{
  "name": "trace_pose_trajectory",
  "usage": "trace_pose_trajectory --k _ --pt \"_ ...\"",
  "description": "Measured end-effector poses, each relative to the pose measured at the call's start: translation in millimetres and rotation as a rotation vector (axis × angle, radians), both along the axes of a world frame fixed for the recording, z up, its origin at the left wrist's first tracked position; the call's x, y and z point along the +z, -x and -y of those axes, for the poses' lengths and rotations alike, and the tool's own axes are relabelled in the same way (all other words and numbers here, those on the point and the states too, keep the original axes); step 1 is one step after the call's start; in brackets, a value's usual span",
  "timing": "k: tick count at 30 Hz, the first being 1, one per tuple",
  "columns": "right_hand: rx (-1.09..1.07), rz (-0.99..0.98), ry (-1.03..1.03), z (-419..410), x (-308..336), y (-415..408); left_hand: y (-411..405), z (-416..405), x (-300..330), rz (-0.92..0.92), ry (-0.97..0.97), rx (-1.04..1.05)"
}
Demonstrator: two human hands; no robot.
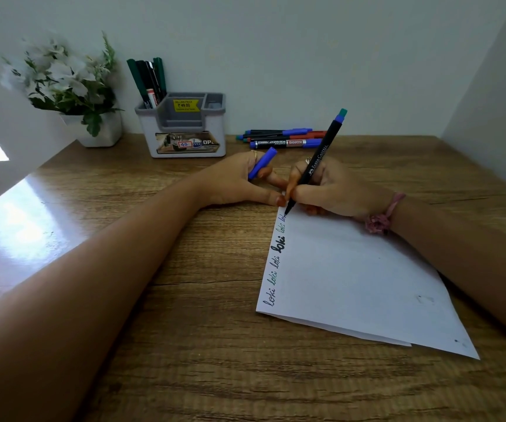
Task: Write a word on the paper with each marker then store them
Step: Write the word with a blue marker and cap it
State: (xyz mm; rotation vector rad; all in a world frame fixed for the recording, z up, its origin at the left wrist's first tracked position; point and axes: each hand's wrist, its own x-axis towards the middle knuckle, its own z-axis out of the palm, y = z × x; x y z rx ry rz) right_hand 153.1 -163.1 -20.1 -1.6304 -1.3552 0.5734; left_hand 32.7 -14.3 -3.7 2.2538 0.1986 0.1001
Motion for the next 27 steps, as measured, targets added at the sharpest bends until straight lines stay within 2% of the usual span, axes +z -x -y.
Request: trace_pose_trajectory --k 10,27 --pt "-0.032 0.032 0.004 0.4 0.7 2.2 -1.5 -1.9 -2.5 0.002 -0.068 0.036" --pt "-0.014 0.048 0.029 2.3 3.1 2.6 -1.8 -1.0 -1.4 0.013 -0.060 0.028"
